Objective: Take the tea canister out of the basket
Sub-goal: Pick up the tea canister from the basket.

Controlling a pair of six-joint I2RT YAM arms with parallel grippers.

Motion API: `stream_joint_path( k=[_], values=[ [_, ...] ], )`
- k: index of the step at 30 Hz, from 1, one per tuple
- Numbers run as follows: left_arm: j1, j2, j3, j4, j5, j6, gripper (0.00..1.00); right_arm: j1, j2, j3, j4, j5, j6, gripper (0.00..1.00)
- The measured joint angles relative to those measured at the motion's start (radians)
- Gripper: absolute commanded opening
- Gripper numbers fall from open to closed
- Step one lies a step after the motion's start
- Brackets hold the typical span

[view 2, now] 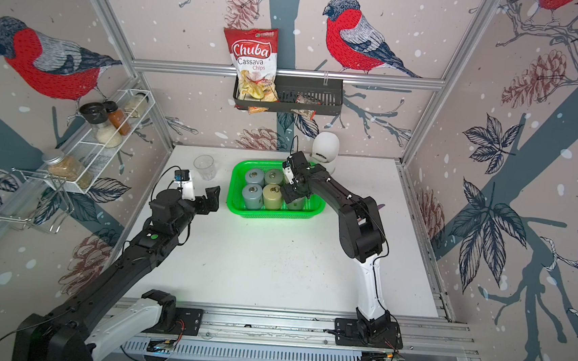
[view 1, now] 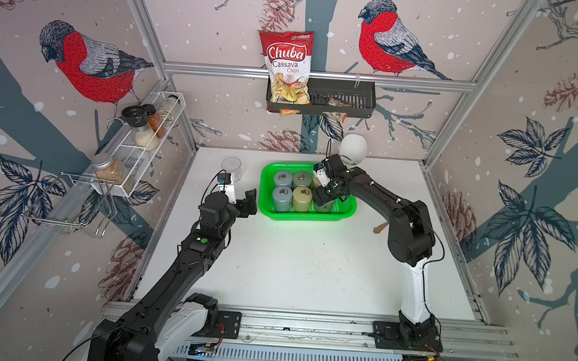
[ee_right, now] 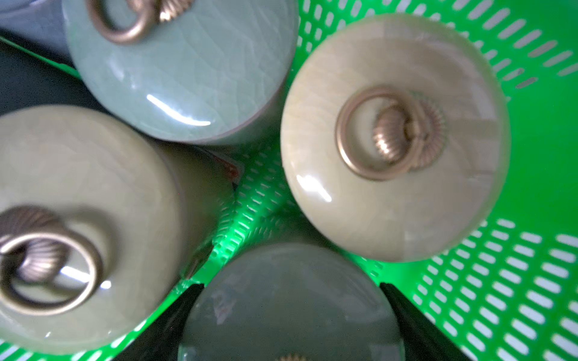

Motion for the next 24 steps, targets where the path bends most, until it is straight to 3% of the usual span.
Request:
stream_joint_path(
  k=[6,13,24],
  values=[
    [-0.006,-0.011,0.021,-0.029,-0.003,0.002,0.98,0.0,-0.076,0.0,-0.019,0.024,0.023,0.26],
    [-0.009,-0.021,0.047,-0.052,-0.003,0.002,0.98,0.019,-0.196,0.021,-0.046,0.083,0.023,0.22],
    [-0.009,-0.069,0.105,-0.128,-0.032,-0.003,0.98,0.238,-0.359,0.043,-0.077,0.142,0.017,0.18]
  ],
)
